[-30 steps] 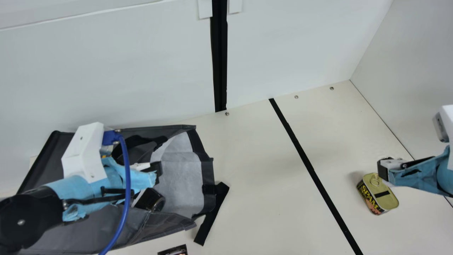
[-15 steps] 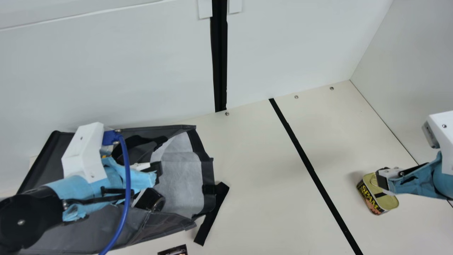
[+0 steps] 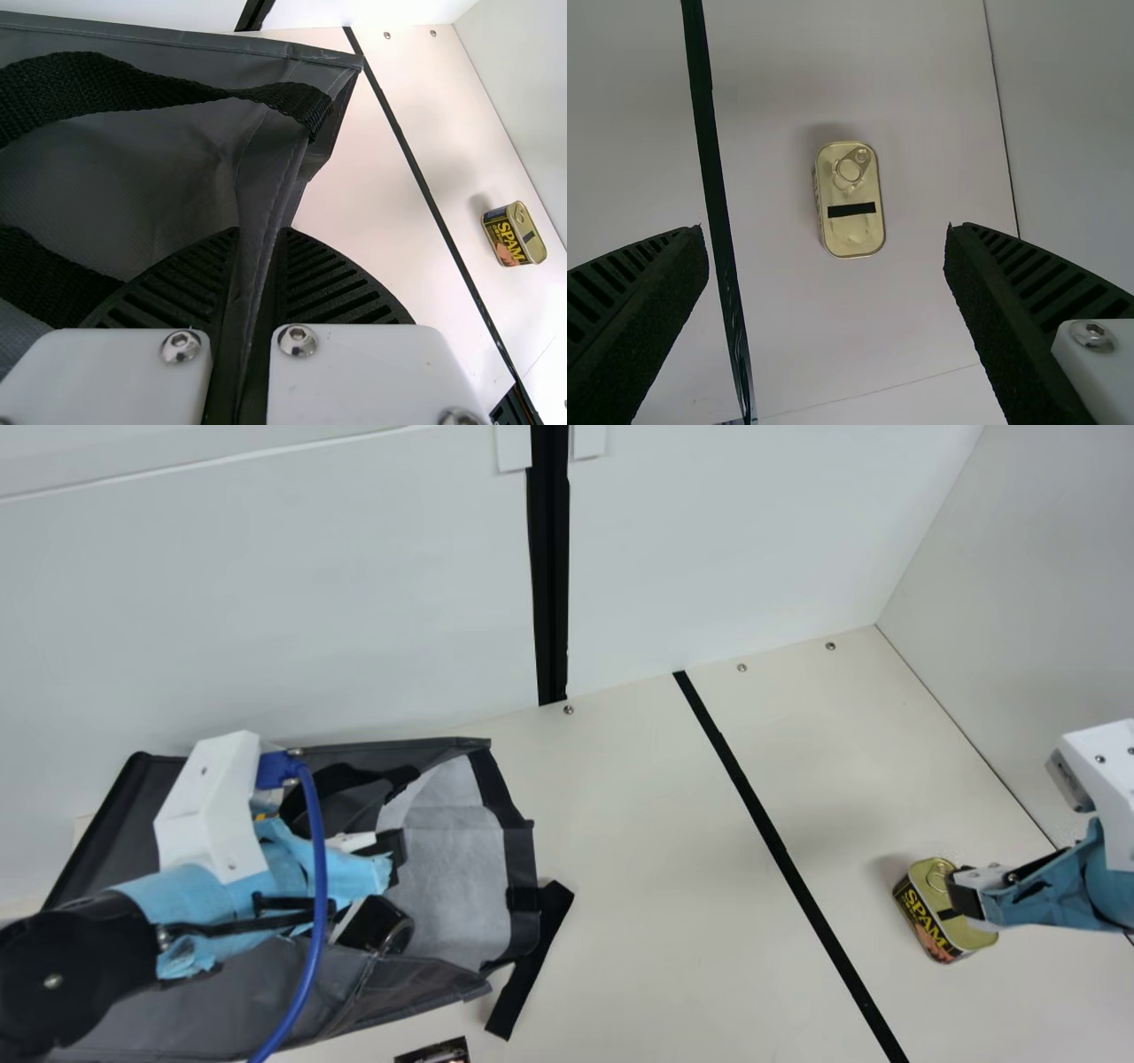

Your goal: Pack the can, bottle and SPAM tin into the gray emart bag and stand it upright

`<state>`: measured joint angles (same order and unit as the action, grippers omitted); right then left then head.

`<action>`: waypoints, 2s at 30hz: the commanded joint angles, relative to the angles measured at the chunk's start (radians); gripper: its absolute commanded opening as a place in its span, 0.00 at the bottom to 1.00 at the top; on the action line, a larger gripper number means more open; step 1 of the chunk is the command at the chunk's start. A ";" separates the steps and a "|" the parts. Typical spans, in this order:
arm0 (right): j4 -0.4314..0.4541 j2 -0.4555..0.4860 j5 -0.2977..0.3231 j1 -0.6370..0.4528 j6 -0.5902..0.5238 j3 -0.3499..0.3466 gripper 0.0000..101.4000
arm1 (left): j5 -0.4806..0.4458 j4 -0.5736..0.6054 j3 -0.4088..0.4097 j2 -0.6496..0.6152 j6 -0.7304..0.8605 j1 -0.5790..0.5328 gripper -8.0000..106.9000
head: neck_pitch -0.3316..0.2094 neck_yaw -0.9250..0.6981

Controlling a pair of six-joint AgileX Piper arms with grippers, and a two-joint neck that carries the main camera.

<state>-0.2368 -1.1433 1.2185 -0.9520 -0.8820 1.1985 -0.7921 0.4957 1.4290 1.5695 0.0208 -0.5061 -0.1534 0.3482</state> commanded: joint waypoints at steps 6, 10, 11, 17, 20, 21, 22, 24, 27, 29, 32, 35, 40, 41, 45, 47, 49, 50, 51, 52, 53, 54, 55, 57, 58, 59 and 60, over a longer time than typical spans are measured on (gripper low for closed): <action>-0.025 -0.035 0.001 -0.054 -0.092 -0.026 0.94 | 0.000 0.000 0.000 0.000 0.000 0.000 0.00 | -0.021 0.001; -0.035 -0.058 0.001 -0.080 -0.134 -0.038 0.94 | 0.000 0.000 0.000 0.000 0.000 0.000 0.00 | -0.021 0.001; -0.037 -0.064 0.001 -0.086 -0.143 -0.041 0.94 | 0.000 0.000 0.000 0.000 0.000 0.000 0.00 | -0.021 0.001; -0.041 -0.104 0.001 -0.119 -0.194 -0.051 0.94 | 0.000 0.000 0.000 0.000 0.000 0.000 0.00 | -0.021 0.001; -0.040 -0.125 0.001 -0.135 -0.216 -0.052 0.94 | 0.000 0.000 0.000 0.000 0.000 0.000 0.00 | -0.021 0.001; -0.040 -0.132 -0.001 -0.138 -0.222 -0.054 0.94 | 0.000 0.000 0.000 0.000 0.000 0.000 0.00 | -0.021 0.001; -0.039 -0.140 -0.006 -0.140 -0.228 -0.059 0.94 | 0.000 0.000 0.000 0.000 0.000 0.000 0.00 | -0.021 0.001; -0.035 -0.154 -0.020 -0.141 -0.236 -0.070 0.94 | 0.000 0.000 0.000 0.000 0.000 0.000 0.00 | -0.021 0.001; -0.031 -0.175 -0.039 -0.140 -0.245 -0.087 0.94 | 0.000 0.000 0.000 0.000 0.000 0.000 0.00 | -0.021 0.001; -0.028 -0.187 -0.054 -0.136 -0.248 -0.100 0.94 | 0.000 0.000 0.000 0.000 0.000 0.000 0.00 | -0.021 0.001; -0.022 -0.204 -0.074 -0.127 -0.247 -0.118 0.94 | 0.000 0.000 0.000 0.000 0.000 0.000 0.00 | -0.021 0.001; -0.015 -0.221 -0.096 -0.114 -0.242 -0.135 0.94 | 0.000 0.000 0.000 0.000 0.000 0.000 0.00 | -0.021 0.001; -0.003 -0.253 -0.136 -0.086 -0.224 -0.158 0.94 | 0.000 0.000 0.000 0.000 0.000 0.000 0.00 | -0.021 0.001; -0.001 -0.260 -0.144 -0.080 -0.220 -0.162 0.94 | 0.000 0.000 0.000 0.000 0.000 0.000 0.00 | -0.021 0.001; 0.003 -0.289 -0.176 -0.057 -0.201 -0.169 0.94 | 0.000 0.000 0.000 0.000 0.000 0.000 0.00 | -0.021 0.001; 0.005 -0.305 -0.191 -0.048 -0.192 -0.169 0.94 | 0.000 0.000 0.000 0.000 0.000 0.000 0.00 | -0.021 0.001; 0.006 -0.322 -0.207 -0.039 -0.184 -0.169 0.94 | 0.000 0.000 0.000 0.000 0.000 0.000 0.00 | -0.021 0.001; 0.007 -0.330 -0.215 -0.035 -0.180 -0.168 0.94 | 0.000 0.000 0.000 0.000 0.000 0.000 0.00 | -0.021 0.001; 0.007 -0.338 -0.222 -0.031 -0.176 -0.167 0.94 | 0.000 0.000 0.000 0.000 0.000 0.000 0.00 | -0.021 0.001; 0.008 -0.346 -0.228 -0.027 -0.172 -0.166 0.94 | 0.000 0.000 0.000 0.000 0.000 0.000 0.00 | -0.021 0.001; 0.008 -0.354 -0.235 -0.023 -0.169 -0.166 0.94 | 0.000 0.000 0.000 0.000 0.000 0.000 0.00 | -0.021 0.001; 0.009 -0.362 -0.242 -0.019 -0.166 -0.166 0.94 | 0.000 0.000 0.000 0.000 0.000 0.000 0.00 | -0.021 0.001; 0.009 -0.369 -0.249 -0.014 -0.162 -0.166 0.94 | 0.000 0.000 0.000 0.000 0.000 0.000 0.00 | -0.021 0.001; 0.009 -0.386 -0.263 -0.005 -0.154 -0.167 0.94 | 0.000 0.000 0.000 0.000 0.000 0.000 0.00 | -0.021 0.001; 0.010 -0.393 -0.270 -0.001 -0.150 -0.167 0.94 | 0.000 0.000 0.000 0.000 0.000 0.000 0.00 | -0.021 0.001; 0.010 -0.402 -0.277 0.004 -0.146 -0.167 0.94 | 0.000 0.000 0.000 0.000 0.000 0.000 0.00 | -0.021 0.001; 0.010 -0.411 -0.285 0.008 -0.142 -0.167 0.94 | 0.000 0.000 0.000 0.000 0.000 0.000 0.00 | -0.021 0.001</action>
<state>-0.2275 -1.5467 0.9394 -0.9480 -1.0279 1.0314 -0.7921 0.4957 1.4290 1.5695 0.0208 -0.5061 -0.1534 0.3482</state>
